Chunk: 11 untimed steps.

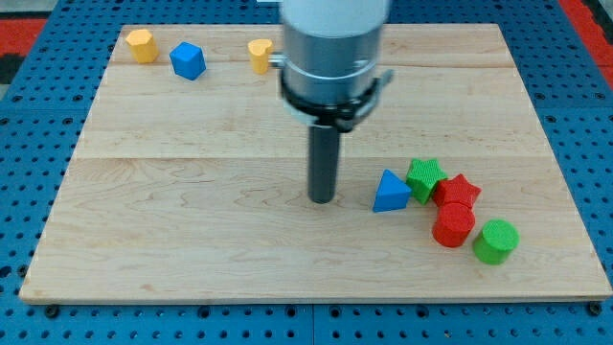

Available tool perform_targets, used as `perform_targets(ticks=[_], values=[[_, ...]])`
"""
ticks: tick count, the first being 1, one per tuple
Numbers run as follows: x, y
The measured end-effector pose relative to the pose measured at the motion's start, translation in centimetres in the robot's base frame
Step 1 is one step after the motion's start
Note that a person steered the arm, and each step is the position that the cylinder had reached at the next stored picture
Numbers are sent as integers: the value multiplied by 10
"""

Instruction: Push the yellow hexagon left to the blue triangle

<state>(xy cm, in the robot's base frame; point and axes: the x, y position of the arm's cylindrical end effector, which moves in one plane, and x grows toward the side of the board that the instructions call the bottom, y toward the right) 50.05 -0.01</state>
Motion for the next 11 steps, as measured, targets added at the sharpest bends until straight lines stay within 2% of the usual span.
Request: perform_targets(ticks=[3, 4, 6, 7, 8, 9, 10, 11], values=[[-3, -3], [-50, -41], [-126, -209], [-191, -265], [-253, -290], [-277, -258], [-217, -173], [-185, -88]])
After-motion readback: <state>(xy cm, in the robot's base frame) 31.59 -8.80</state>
